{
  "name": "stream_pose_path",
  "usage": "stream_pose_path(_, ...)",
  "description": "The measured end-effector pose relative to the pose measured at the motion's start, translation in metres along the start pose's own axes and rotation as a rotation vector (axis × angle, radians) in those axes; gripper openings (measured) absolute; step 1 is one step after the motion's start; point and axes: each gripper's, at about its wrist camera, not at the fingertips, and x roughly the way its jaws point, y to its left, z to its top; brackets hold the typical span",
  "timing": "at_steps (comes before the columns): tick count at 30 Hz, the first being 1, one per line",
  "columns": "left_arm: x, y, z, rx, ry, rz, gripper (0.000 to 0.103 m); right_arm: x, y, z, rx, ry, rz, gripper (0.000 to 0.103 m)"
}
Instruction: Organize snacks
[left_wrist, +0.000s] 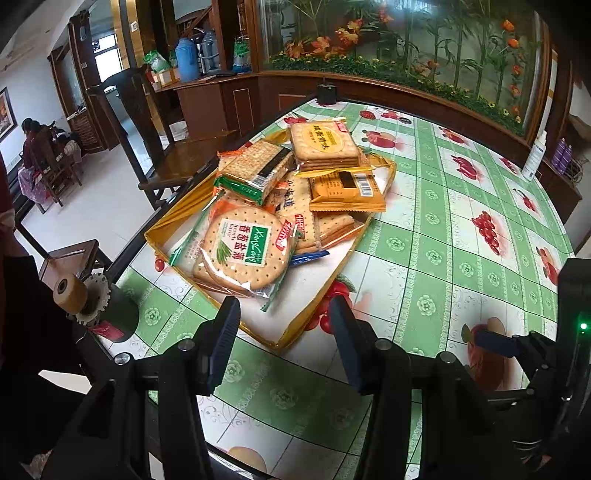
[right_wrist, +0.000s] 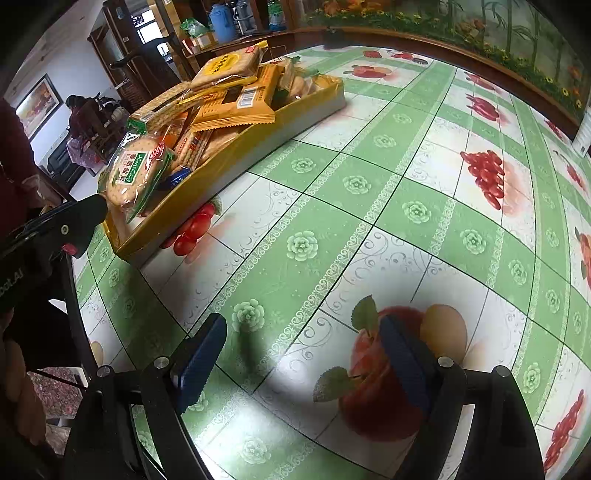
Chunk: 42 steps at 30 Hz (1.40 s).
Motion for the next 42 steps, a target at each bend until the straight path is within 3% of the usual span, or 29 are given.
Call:
stream_pose_path(8,0.002,0.001,0.001,-0.014,0.013,-0.021,0.049,0.000,0.000,-0.002,0.020,-0.003,0.005,0.086)
stream_pose_path(12,0.004,0.001,0.002,-0.008,0.019,-0.028,0.059,0.000,0.003,-0.003,0.014,0.000,0.002,0.086)
stream_pose_path(16,0.002,0.000,0.002,0.001,0.002,-0.045,0.059,0.001,0.002,-0.004,0.014,0.002,-0.004,0.086)
stream_pose_path(20,-0.004,-0.001,0.004,-0.012,-0.025,-0.048,0.072,0.000,0.002,-0.004,0.007,0.005,-0.014,0.086)
stream_pose_path(31,0.003,0.000,0.009,-0.028,0.007,-0.040,0.072,-0.001,-0.001,-0.005,0.008,0.013,-0.027,0.086)
stream_pose_path(42,-0.002,0.003,0.013,-0.085,-0.057,-0.021,0.072,-0.001,-0.005,-0.004,0.041,0.003,-0.022,0.087)
